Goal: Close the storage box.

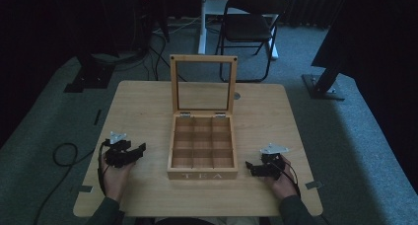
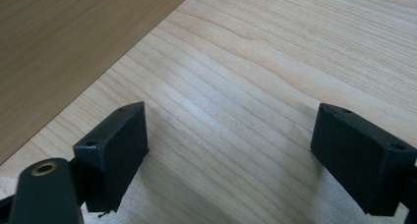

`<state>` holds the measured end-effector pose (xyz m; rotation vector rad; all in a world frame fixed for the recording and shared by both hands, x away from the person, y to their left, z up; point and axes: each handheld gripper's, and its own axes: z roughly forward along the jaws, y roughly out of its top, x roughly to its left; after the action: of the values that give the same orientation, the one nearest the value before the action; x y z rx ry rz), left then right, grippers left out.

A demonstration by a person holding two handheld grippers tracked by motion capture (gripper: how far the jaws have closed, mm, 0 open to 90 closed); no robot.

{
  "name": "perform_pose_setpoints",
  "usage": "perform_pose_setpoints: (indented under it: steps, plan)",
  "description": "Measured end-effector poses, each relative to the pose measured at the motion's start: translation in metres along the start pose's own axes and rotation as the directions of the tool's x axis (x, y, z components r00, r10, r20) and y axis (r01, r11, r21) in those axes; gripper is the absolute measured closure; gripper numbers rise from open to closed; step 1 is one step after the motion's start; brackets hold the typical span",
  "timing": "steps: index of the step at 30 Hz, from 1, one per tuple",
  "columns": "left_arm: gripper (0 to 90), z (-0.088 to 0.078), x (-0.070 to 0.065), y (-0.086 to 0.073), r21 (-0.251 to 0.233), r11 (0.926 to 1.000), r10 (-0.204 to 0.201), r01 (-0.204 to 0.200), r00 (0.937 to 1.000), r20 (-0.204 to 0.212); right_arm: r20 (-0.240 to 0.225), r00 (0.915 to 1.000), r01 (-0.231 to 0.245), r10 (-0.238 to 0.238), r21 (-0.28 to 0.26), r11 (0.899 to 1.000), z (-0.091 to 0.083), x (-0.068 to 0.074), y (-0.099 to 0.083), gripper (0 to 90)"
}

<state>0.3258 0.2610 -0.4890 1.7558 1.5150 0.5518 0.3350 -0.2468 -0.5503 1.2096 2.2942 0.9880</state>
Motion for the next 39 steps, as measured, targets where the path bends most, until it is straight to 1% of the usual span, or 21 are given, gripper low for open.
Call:
perform_pose_setpoints:
  steps: [3,6,8,9,11,16,21,24,26,27,35,37,39]
  plan:
    - [36.4,-0.004,0.003,0.010,-0.019,0.9997,0.014,-0.014,0.9999,0.001,0.000,1.0000,0.001,-0.001,-0.001,1.000,0.000,0.000,0.000,13.7]
    - [36.4,-0.007,0.005,0.018,-0.033,0.9993,0.017,-0.017,0.9998,-0.006,0.000,1.0000,0.001,-0.001,-0.001,1.000,0.000,0.000,0.000,13.7]
    - [36.4,-0.007,0.005,0.018,-0.033,0.9993,0.017,-0.017,0.9998,-0.006,0.000,1.0000,0.001,-0.001,-0.001,1.000,0.000,0.000,0.000,13.7]
    - [36.4,-0.010,0.006,0.026,-0.043,0.9987,0.028,-0.028,0.9996,-0.006,0.000,1.0000,0.001,-0.001,0.000,1.000,0.000,0.000,0.000,13.7]
    - [36.2,-0.012,0.006,0.030,-0.044,0.9984,0.036,-0.036,0.9993,-0.005,0.000,1.0000,0.001,-0.001,0.000,1.000,0.000,0.000,0.000,13.7]
    - [35.9,-0.012,0.003,0.038,-0.040,0.9976,0.057,-0.057,0.9983,0.009,0.001,1.0000,0.002,-0.002,0.000,1.000,0.000,0.000,0.000,13.7]
    - [36.0,-0.011,-0.001,0.046,-0.050,0.9964,0.070,-0.069,0.9973,0.023,0.003,1.0000,0.000,0.000,-0.001,1.000,0.000,0.000,0.000,13.7]
    - [36.0,-0.010,-0.004,0.051,-0.053,0.9943,0.094,-0.093,0.9951,0.028,0.003,1.0000,0.000,0.000,-0.001,1.000,0.000,0.000,0.000,13.7]
    - [36.0,-0.010,-0.005,0.053,-0.057,0.9937,0.098,-0.096,0.9947,0.030,0.003,1.0000,0.000,0.000,-0.001,1.000,0.000,0.000,0.000,13.8]
    - [36.0,-0.010,-0.007,0.056,-0.062,0.9923,0.109,-0.107,0.9933,0.037,0.003,1.0000,0.000,0.000,-0.001,1.000,0.000,0.000,0.000,13.7]
    - [35.9,-0.010,-0.012,0.070,-0.088,0.9891,0.122,-0.118,0.9915,0.044,0.004,1.0000,-0.001,0.001,-0.001,1.000,0.000,0.000,0.000,13.7]
    - [35.9,-0.010,-0.014,0.074,-0.094,0.9876,0.131,-0.126,0.9903,0.046,0.004,1.0000,-0.002,0.002,-0.001,1.000,0.000,0.000,0.000,13.7]
    - [35.9,-0.009,-0.016,0.078,-0.094,0.9851,0.148,-0.144,0.9879,0.046,0.004,1.0000,-0.002,0.002,-0.001,1.000,0.000,0.000,0.000,13.7]
